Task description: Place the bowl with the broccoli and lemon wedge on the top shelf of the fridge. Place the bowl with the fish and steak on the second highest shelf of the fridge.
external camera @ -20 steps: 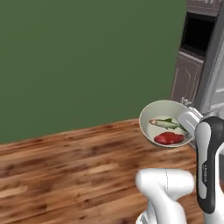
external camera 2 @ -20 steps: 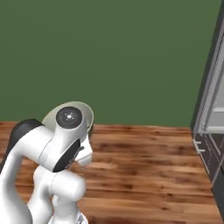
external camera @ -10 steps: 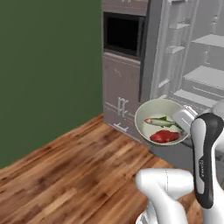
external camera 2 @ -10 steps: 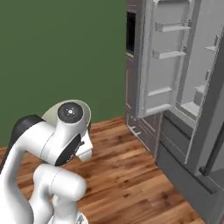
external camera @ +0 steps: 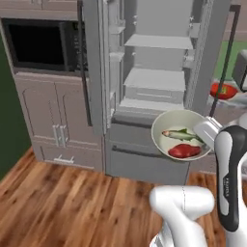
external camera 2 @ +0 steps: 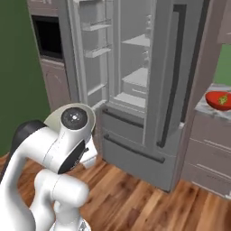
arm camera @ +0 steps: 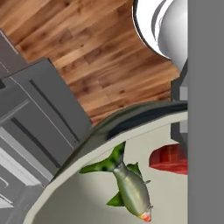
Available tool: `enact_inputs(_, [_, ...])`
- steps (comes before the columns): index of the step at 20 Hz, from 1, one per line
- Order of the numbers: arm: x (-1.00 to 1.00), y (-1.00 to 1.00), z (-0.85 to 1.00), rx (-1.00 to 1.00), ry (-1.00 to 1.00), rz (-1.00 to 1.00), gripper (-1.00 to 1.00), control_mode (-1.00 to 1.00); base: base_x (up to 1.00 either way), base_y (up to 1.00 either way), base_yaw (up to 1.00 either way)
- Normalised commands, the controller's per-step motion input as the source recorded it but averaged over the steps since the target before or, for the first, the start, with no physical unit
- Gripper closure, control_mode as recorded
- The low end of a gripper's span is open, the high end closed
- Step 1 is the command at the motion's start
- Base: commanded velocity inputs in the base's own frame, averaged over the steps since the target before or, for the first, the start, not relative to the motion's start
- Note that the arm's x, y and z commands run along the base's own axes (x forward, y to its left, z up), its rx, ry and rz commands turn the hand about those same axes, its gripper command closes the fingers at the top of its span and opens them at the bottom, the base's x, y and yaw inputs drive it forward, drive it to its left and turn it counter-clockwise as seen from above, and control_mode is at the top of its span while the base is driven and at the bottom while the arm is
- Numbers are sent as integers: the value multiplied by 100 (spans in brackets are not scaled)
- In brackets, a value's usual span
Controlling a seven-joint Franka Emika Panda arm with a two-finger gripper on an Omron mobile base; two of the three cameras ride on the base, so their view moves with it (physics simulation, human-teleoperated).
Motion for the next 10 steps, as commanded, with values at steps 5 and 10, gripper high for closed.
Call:
enact_inputs(5, [0, 0, 0, 0, 0, 0, 100, 100, 100, 76, -39])
enact_inputs(10, [0, 0, 0, 0, 0, 0, 100, 100, 100, 72, -34])
